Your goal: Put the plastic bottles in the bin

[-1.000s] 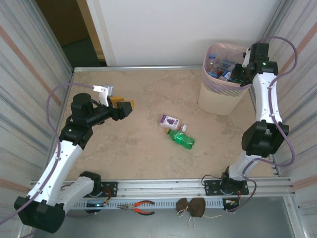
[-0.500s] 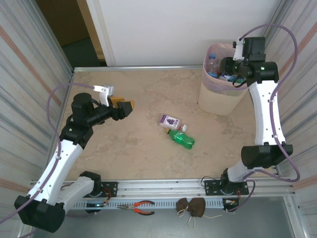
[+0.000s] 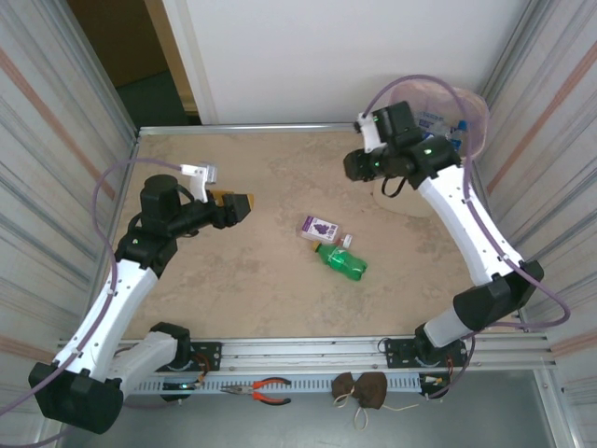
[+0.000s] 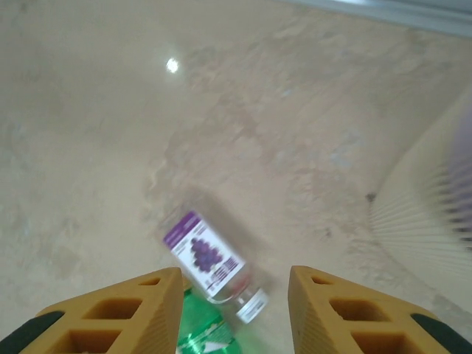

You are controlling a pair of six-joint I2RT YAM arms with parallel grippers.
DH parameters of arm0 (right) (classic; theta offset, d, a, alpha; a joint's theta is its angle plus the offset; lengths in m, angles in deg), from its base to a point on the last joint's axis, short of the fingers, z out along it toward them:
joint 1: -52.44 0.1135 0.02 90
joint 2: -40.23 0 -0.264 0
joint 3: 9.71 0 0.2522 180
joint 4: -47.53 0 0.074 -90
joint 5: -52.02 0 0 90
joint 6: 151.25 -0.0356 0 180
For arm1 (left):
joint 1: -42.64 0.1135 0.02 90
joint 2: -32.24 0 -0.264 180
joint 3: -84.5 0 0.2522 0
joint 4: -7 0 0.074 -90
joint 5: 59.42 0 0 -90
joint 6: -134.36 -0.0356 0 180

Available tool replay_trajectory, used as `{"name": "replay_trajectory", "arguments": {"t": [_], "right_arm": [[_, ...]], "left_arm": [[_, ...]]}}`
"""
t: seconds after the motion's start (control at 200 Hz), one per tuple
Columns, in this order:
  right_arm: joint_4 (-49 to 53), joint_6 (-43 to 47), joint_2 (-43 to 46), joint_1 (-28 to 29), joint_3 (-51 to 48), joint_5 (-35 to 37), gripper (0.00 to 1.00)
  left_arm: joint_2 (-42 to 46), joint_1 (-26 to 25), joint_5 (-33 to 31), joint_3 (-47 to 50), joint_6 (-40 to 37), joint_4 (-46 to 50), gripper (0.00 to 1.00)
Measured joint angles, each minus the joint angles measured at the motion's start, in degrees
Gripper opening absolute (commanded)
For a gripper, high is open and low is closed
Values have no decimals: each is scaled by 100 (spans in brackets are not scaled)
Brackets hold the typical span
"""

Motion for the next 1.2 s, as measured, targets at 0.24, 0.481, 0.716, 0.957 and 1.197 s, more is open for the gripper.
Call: {"name": "replay_trajectory", "arguments": {"t": [0.24, 0.481, 0.716, 0.957, 1.197], "right_arm": [[-81, 337, -566, 691, -260, 76, 60], [-221, 960, -1432, 1021, -299, 42, 68], [-334, 1567, -2302, 1239, -293, 17, 78], [-310, 1969, -3195, 1292, 7, 173, 86], [-306, 2168, -3622, 1292, 315, 372, 86]], "left_arm": [[0, 94, 26, -4, -22, 323, 76], [103, 227, 24, -4, -44, 586, 76], [271, 293, 24, -4, -44, 719, 76], [306, 332, 24, -4, -44, 728, 76], [306, 367, 28, -4, -42, 734, 76]]}}
